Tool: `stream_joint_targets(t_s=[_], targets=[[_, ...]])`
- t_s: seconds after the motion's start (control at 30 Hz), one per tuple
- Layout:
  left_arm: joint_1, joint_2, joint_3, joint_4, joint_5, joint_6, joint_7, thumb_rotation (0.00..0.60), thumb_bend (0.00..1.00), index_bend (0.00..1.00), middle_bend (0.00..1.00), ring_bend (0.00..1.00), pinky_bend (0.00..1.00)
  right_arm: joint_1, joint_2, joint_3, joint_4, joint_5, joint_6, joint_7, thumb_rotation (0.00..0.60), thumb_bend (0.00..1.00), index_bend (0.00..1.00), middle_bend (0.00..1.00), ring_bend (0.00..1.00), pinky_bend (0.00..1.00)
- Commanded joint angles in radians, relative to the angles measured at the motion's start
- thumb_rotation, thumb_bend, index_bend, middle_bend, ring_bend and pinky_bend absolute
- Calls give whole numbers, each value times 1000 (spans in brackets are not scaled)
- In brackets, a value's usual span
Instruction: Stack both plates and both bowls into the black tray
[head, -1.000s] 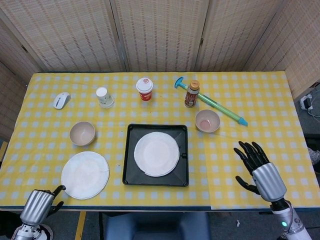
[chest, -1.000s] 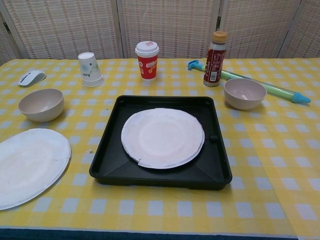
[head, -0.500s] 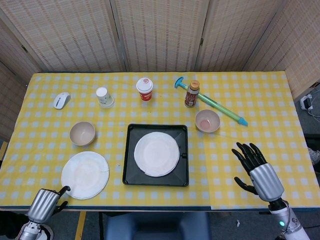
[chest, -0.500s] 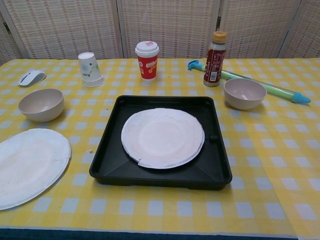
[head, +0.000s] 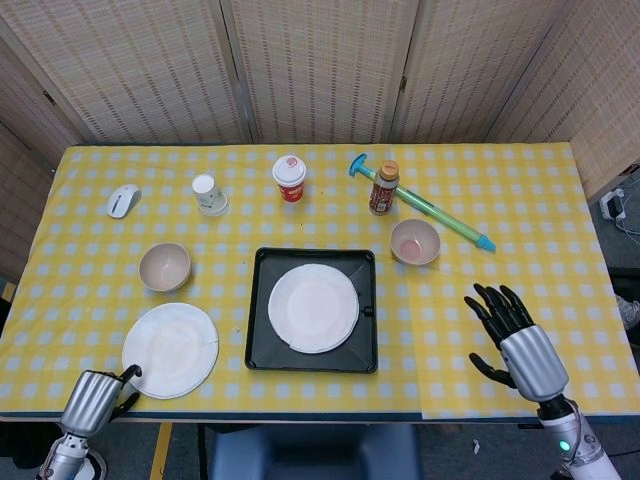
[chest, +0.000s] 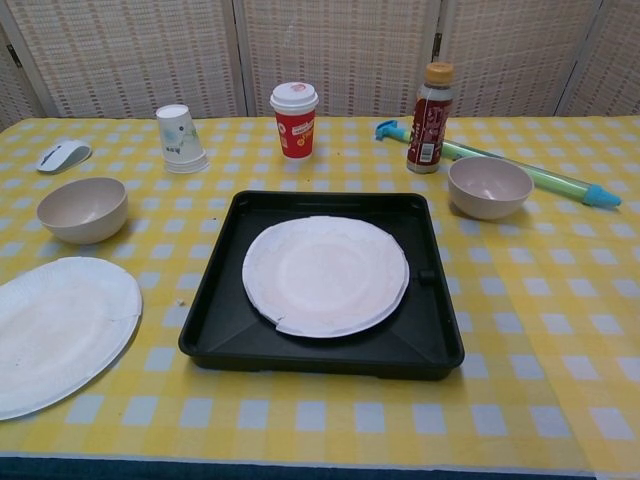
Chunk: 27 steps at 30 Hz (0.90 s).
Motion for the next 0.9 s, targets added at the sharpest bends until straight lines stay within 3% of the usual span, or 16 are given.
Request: stream_joint_targets(t_s=[0.03, 0.5, 0.9], targets=[[-4, -9, 2, 14, -3, 1, -10, 600, 239, 513, 1000, 961, 1000, -1, 1, 3, -2, 2, -2, 3, 600, 284, 0, 0, 0, 0], [-15, -67, 11, 98, -13, 3, -79, 600, 248, 529, 1000, 966, 1000, -7, 3, 9, -2, -1, -2, 3, 600, 285, 0, 0, 0, 0], [-31, -134, 4, 191, -26, 30, -133, 600, 279, 599, 1000, 965, 1000, -8, 2, 16, -1, 3, -8, 1, 600, 285, 0, 0, 0, 0]])
